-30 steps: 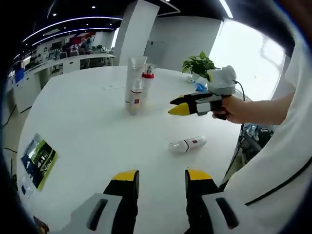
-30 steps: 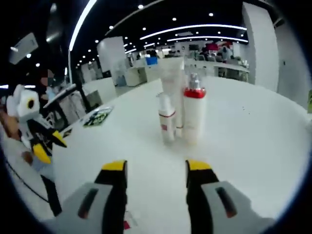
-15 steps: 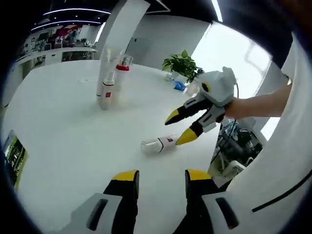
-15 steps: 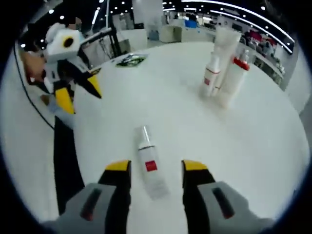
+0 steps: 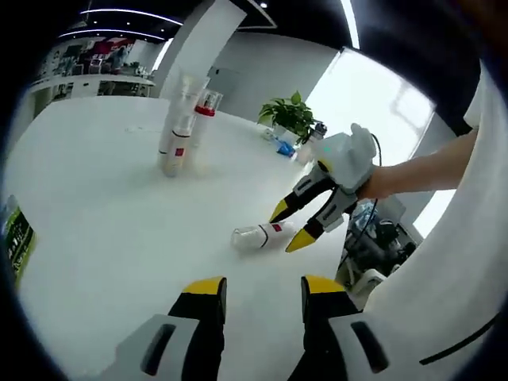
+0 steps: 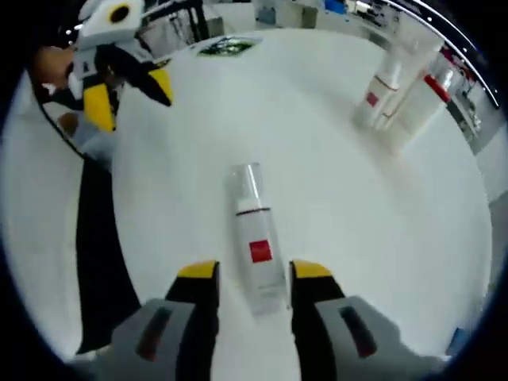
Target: Arrange the skincare products in the storage area until every visible bottle or jar stands upright without overlapping.
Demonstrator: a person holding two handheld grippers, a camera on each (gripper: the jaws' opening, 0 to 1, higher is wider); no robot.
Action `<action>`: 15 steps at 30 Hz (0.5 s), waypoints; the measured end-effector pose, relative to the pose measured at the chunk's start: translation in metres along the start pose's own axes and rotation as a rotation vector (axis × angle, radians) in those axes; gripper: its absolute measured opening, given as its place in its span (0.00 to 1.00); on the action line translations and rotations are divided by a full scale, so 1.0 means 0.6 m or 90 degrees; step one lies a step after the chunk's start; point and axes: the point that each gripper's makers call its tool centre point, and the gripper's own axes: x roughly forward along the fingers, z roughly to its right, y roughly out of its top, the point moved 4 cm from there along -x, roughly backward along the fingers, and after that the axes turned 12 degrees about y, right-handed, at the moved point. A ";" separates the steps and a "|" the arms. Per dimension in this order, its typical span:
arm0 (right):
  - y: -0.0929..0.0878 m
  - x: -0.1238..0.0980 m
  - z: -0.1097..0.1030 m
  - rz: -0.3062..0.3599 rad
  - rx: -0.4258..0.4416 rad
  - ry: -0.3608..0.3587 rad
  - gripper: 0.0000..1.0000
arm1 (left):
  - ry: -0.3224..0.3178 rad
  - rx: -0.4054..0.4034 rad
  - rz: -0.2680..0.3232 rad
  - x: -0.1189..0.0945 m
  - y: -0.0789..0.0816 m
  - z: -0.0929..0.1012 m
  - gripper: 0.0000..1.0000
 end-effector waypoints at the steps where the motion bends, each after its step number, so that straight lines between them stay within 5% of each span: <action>1: 0.004 0.004 -0.001 -0.003 -0.004 0.000 0.32 | -0.001 -0.001 0.000 -0.003 -0.002 -0.002 0.38; 15: 0.009 0.016 0.003 -0.005 0.046 -0.006 0.25 | 0.012 -0.047 0.030 -0.029 0.000 -0.040 0.38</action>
